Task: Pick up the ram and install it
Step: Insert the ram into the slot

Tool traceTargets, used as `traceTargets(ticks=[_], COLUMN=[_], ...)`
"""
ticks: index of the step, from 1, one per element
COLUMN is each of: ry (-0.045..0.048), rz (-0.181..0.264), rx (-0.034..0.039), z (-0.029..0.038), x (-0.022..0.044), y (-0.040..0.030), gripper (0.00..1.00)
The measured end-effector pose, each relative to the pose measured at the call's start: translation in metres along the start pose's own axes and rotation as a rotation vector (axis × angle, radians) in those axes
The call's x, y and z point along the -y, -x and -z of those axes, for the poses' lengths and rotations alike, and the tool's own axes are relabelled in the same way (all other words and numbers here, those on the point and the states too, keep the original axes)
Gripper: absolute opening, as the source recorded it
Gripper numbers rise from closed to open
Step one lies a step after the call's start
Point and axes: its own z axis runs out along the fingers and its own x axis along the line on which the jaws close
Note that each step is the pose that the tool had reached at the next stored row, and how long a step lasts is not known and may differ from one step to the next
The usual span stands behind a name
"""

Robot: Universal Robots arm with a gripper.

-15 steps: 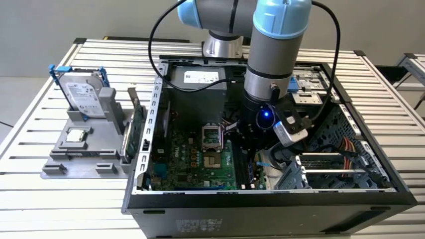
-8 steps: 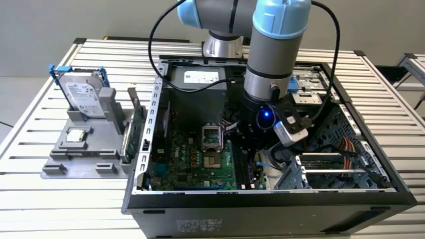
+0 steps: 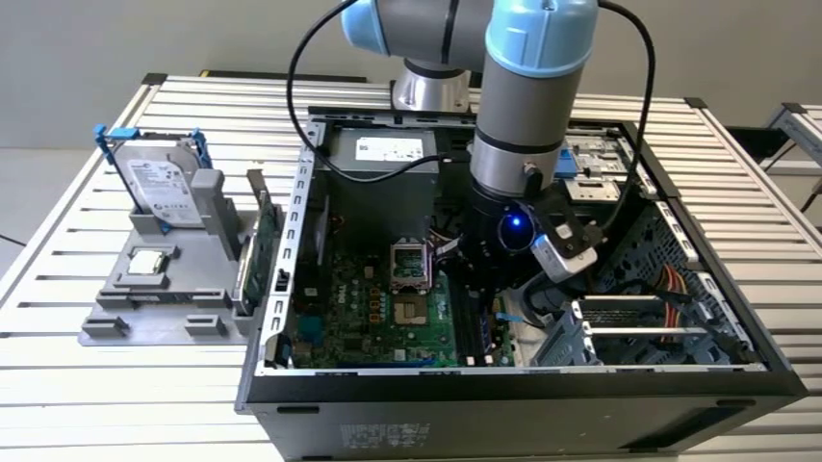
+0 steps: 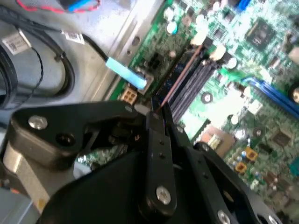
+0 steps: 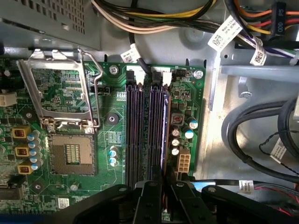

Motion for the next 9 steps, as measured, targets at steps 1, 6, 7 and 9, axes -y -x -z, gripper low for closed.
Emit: traceTargets(ticks=[1,6,7,9], ry=[-0.0002,-0.0010,-0.0010,-0.0009], rz=[0.001,0.001,0.001,0.001], rx=[0.0001,-0.0003,-0.0002,-0.0001], z=[0.0001,-0.0030,-0.0040,-0.0042], x=[0.0000,-0.0006,-0.0007,-0.0007], y=[0.0000,-0.0005,-0.0005,-0.0006], gripper=[0.00,0.00,0.00,0.00])
